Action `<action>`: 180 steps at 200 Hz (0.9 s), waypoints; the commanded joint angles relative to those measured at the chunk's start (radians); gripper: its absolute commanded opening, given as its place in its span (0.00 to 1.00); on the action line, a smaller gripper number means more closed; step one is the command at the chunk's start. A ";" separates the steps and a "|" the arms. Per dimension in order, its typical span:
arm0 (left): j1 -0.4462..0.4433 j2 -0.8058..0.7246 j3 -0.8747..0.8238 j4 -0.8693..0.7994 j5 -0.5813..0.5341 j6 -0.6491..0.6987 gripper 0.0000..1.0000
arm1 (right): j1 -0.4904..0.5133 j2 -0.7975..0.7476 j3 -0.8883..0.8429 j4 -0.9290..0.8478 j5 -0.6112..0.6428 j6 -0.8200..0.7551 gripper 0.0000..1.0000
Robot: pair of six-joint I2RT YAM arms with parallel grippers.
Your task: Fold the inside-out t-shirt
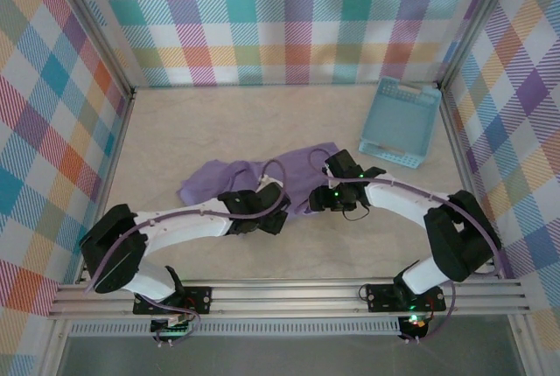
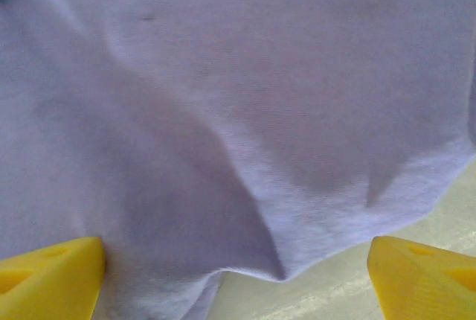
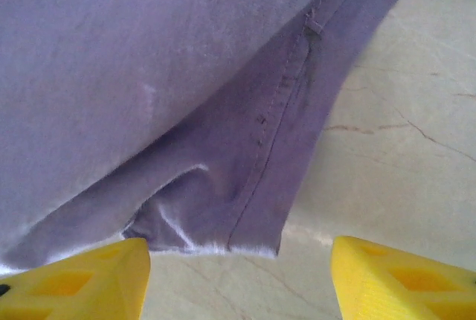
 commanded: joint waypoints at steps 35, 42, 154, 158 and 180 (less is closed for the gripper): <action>-0.017 0.131 0.078 0.046 -0.089 0.115 0.87 | 0.003 0.098 0.023 0.080 -0.012 0.040 0.47; -0.017 0.146 0.088 0.044 -0.100 0.119 0.85 | 0.004 0.102 0.023 0.082 -0.016 0.039 0.42; 0.046 0.045 0.200 -0.034 -0.149 0.001 0.02 | 0.005 -0.297 0.000 -0.190 0.157 -0.097 0.00; 0.046 0.019 0.198 -0.034 -0.133 0.002 0.01 | 0.005 -0.324 0.002 -0.208 0.159 -0.104 0.00; 0.044 -0.135 0.170 -0.003 -0.004 0.029 0.00 | 0.005 -0.499 0.019 -0.278 0.164 -0.140 0.00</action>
